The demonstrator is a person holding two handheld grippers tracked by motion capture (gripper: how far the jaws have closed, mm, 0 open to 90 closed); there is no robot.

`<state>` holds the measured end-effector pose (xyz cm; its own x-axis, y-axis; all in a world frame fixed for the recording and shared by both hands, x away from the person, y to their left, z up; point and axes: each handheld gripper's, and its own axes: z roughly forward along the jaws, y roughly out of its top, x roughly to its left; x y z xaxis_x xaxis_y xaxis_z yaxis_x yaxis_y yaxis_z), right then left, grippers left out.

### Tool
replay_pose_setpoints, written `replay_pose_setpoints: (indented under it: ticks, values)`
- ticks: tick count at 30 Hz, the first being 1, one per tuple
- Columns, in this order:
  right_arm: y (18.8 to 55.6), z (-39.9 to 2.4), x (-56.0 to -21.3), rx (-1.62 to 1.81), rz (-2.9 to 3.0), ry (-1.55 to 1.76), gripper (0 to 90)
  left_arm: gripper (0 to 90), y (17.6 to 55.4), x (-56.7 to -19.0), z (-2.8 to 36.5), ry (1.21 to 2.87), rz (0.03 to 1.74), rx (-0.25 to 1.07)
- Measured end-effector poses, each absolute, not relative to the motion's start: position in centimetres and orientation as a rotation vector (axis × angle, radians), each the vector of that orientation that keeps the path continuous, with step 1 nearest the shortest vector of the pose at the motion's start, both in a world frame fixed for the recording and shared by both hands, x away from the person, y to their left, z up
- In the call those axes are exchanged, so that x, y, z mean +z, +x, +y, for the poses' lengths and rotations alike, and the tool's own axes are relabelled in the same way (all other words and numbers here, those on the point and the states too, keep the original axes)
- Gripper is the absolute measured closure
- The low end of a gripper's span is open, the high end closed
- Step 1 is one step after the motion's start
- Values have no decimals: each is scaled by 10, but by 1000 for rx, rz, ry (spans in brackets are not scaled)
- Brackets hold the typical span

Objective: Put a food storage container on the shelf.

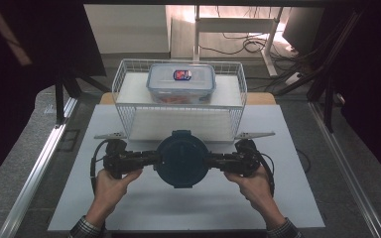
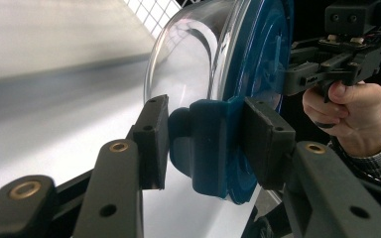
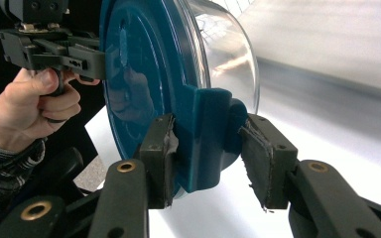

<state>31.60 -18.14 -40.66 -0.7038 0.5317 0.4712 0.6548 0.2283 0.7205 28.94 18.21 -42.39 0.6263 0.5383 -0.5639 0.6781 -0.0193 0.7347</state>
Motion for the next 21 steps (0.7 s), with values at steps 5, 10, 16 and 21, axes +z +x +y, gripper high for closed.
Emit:
replay_pose_setpoints:
  ticks: [5,10,16,21]
  values:
    - [323,-177,-397,-1502,-2370,-1132,569,563,295,-412,186,1675,1007,-122]
    - [330,-175,-387,-1520,-2374,-1126,569,563,300,-403,188,1660,1008,-117]
    - [337,-172,-372,-1541,-2390,-1124,568,564,307,-393,190,1640,1002,-115]
    - [344,-171,-357,-1565,-2393,-1121,568,564,313,-380,191,1629,992,-104]
